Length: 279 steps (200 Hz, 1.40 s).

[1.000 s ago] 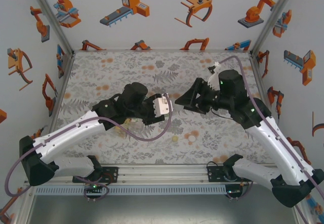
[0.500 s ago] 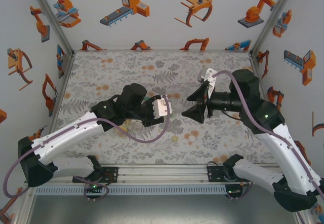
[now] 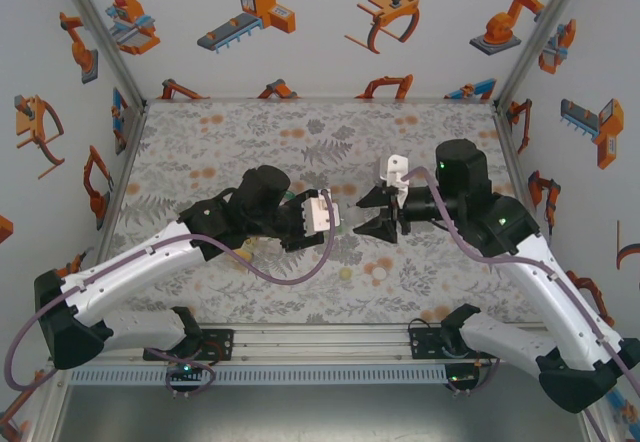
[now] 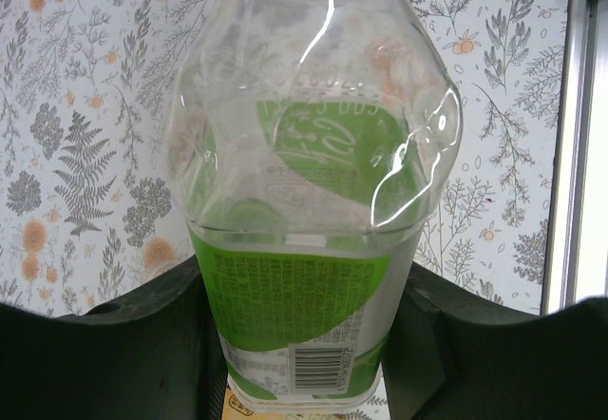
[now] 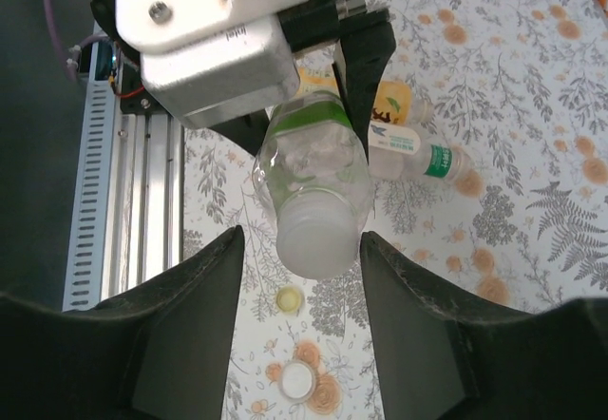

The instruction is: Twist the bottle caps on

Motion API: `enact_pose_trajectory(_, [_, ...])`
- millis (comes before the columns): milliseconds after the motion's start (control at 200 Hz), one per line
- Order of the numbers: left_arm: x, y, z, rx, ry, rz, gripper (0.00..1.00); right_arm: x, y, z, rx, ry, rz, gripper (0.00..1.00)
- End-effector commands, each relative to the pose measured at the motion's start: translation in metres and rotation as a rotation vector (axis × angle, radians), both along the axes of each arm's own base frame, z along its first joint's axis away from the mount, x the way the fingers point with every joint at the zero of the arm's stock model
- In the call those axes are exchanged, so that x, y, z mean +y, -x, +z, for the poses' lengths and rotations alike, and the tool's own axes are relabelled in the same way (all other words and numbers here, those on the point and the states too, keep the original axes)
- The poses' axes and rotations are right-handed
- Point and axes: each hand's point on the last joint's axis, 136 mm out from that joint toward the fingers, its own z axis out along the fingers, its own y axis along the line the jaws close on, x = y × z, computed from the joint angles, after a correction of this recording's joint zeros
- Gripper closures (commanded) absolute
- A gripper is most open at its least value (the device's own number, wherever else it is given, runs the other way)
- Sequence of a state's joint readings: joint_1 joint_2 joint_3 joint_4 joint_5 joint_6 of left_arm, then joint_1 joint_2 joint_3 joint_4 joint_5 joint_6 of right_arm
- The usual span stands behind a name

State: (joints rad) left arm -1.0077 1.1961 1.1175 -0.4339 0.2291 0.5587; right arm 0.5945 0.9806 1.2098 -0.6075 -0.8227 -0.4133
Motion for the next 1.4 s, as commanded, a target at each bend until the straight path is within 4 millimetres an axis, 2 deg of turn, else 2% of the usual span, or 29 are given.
enact_pose_trajectory(0, [0.001,0.007,0.011,-0.004,0.035,-0.021,1.00,0.002,0.004,0.008,-0.058,-0.036,0.037,0.53])
enact_pose_trajectory(85, [0.001,0.009,0.010,0.001,0.034,-0.022,1.00,0.002,0.003,0.008,-0.062,-0.037,0.034,0.57])
enact_pose_trajectory(230, [0.001,0.010,0.008,0.002,0.026,-0.020,1.00,0.003,0.003,0.010,-0.057,-0.054,0.036,0.57])
enact_pose_trajectory(391, [0.000,0.011,0.014,-0.006,0.039,-0.020,1.00,0.005,0.004,0.011,-0.053,-0.077,0.040,0.62])
enact_pose_trajectory(641, [0.000,0.008,0.013,-0.014,0.031,-0.010,1.00,0.002,0.004,0.006,0.029,-0.071,-0.002,0.91])
enact_pose_trajectory(671, [0.000,0.007,0.013,-0.015,0.032,-0.006,1.00,0.001,0.001,0.005,0.067,-0.075,-0.031,1.00])
enact_pose_trajectory(856, [-0.004,0.000,0.014,-0.035,0.058,0.018,1.00,-0.008,-0.029,-0.006,0.414,-0.123,-0.335,1.00])
enact_pose_trajectory(1006, [-0.008,-0.005,0.009,-0.044,0.054,0.028,1.00,-0.025,-0.047,-0.027,0.806,-0.218,-0.629,1.00])
enact_pose_trajectory(1167, [-0.014,-0.012,0.002,-0.056,0.041,0.038,1.00,-0.041,-0.047,-0.055,1.188,-0.289,-0.853,1.00])
enact_pose_trajectory(1247, [-0.018,-0.016,0.000,-0.061,0.039,0.045,1.00,-0.049,-0.042,-0.077,1.404,-0.282,-0.989,1.00])
enact_pose_trajectory(1392, [-0.023,-0.015,-0.001,-0.055,0.033,0.026,1.00,-0.046,-0.033,-0.101,1.673,-0.287,-1.067,1.00])
